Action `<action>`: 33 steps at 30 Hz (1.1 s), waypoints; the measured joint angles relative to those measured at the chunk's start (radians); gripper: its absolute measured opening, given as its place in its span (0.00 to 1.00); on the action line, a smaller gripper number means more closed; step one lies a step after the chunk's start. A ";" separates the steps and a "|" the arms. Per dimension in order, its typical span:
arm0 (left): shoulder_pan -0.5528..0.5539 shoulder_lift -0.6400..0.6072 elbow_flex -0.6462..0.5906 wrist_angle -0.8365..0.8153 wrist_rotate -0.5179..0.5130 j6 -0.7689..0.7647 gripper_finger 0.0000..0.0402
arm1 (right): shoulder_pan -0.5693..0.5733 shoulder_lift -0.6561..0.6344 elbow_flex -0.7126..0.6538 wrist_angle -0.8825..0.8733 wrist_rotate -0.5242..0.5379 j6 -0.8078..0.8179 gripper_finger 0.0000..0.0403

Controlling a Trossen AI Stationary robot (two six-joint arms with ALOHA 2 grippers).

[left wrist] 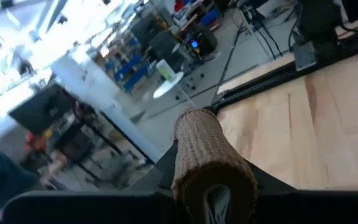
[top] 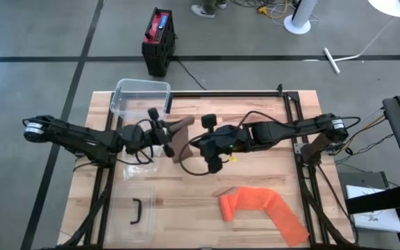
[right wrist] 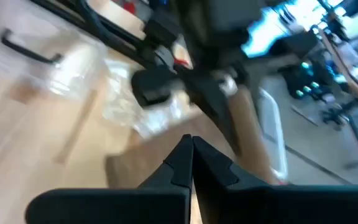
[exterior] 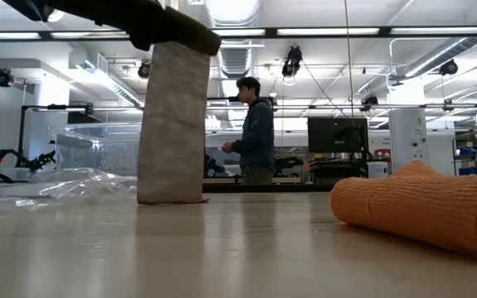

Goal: Roll bandage
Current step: Roll the brown bandage

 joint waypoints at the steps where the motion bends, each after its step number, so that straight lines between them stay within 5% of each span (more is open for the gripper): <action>1: 0.004 0.001 0.000 -0.003 0.014 -0.020 0.13 | -0.003 0.010 -0.004 0.017 -0.003 -0.007 0.01; 10: -0.013 0.000 -0.001 0.011 0.215 -0.028 0.13 | -0.078 0.073 -0.009 -0.008 -0.045 -0.058 0.00; 33: -0.040 -0.004 0.035 -0.091 0.189 -0.030 0.13 | -0.118 0.055 0.071 -0.250 -0.132 0.067 0.01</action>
